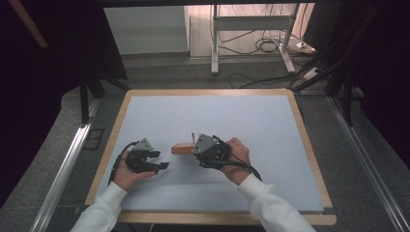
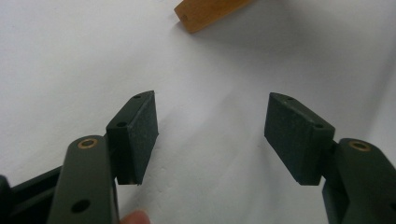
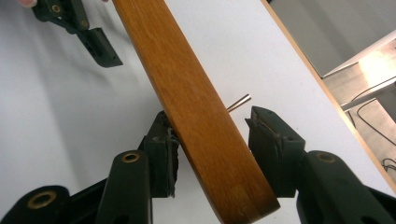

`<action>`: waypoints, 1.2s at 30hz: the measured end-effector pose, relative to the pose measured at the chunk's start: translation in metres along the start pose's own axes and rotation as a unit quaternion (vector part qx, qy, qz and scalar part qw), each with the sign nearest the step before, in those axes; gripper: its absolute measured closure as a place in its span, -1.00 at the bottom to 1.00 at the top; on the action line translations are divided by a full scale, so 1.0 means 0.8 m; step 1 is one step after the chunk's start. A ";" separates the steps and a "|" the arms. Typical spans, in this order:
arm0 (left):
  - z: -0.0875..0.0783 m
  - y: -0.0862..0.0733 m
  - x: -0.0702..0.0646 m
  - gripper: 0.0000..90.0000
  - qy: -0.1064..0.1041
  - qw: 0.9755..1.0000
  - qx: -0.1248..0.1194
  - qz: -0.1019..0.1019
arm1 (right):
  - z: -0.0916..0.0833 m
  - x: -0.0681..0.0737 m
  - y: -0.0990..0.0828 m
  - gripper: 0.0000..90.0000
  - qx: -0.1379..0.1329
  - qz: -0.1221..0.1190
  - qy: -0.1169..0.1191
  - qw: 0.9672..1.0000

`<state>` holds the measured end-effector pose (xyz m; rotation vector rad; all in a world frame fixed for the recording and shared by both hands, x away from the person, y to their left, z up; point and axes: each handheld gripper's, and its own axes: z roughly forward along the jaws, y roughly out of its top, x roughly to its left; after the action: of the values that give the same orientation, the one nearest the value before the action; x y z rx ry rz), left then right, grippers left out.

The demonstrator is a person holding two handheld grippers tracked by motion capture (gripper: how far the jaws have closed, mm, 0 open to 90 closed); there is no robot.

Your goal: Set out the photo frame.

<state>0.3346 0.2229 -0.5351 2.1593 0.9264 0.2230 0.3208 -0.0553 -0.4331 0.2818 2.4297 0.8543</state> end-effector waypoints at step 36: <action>0.002 -0.001 0.004 -0.23 0.007 1.000 -0.002 0.000 | -0.005 -0.038 0.025 0.53 -0.047 -0.006 0.063 0.997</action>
<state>0.3371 0.2242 -0.5369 2.1557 0.9344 0.2406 0.3443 -0.0528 -0.4053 0.1831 2.4943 1.0065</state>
